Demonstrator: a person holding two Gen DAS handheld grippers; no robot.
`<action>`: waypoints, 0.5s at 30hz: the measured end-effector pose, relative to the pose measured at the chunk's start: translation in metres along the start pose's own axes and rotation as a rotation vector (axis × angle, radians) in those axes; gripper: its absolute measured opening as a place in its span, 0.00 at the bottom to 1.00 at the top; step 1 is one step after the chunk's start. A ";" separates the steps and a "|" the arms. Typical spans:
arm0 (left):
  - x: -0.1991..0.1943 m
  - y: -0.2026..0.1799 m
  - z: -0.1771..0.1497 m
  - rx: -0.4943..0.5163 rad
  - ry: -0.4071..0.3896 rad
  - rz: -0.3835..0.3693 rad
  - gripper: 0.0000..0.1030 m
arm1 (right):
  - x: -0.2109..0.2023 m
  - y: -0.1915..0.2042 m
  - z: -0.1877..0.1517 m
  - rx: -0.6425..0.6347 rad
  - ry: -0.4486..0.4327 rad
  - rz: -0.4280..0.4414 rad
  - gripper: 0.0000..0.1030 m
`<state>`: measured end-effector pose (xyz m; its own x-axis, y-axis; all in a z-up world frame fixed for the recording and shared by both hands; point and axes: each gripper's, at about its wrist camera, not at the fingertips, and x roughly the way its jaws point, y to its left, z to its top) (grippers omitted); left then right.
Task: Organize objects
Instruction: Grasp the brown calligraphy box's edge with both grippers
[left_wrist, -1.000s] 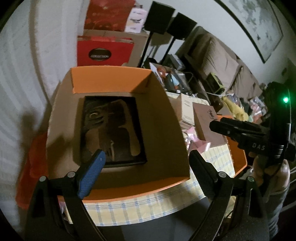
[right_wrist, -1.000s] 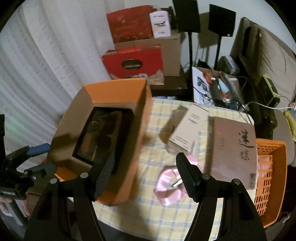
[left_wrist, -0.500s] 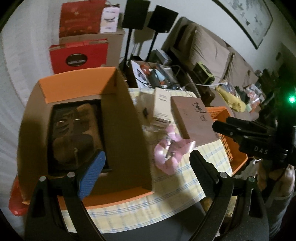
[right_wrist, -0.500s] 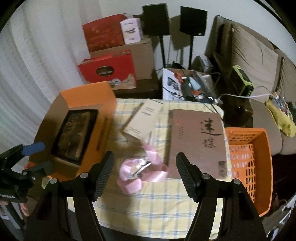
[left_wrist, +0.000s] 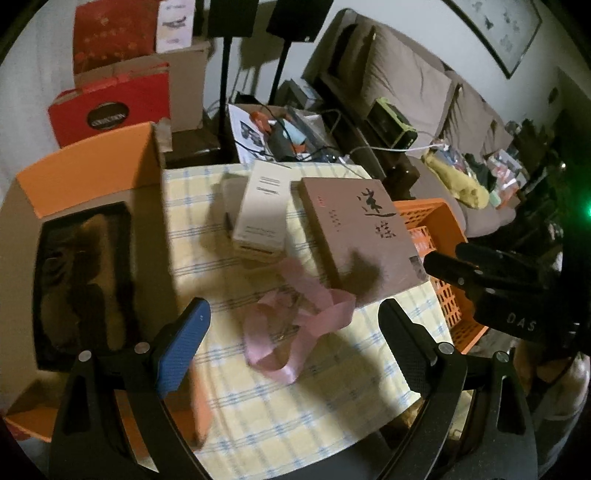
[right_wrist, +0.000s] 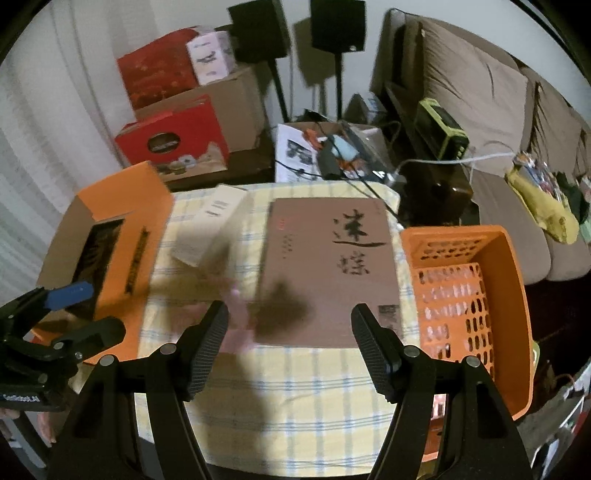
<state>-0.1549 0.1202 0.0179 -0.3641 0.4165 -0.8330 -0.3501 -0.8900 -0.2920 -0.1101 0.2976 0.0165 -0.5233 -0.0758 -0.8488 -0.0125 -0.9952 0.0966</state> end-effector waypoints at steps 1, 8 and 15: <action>0.004 -0.002 0.001 -0.006 0.002 -0.011 0.89 | 0.003 -0.008 0.000 0.011 0.002 -0.001 0.69; 0.043 -0.010 0.014 -0.062 0.041 -0.085 0.87 | 0.027 -0.057 0.005 0.100 0.012 0.019 0.69; 0.079 -0.028 0.021 -0.048 0.064 -0.093 0.82 | 0.056 -0.095 0.010 0.180 0.022 0.054 0.69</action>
<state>-0.1915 0.1820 -0.0297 -0.2753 0.4860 -0.8295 -0.3375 -0.8567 -0.3900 -0.1469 0.3884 -0.0350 -0.5089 -0.1317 -0.8507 -0.1384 -0.9629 0.2318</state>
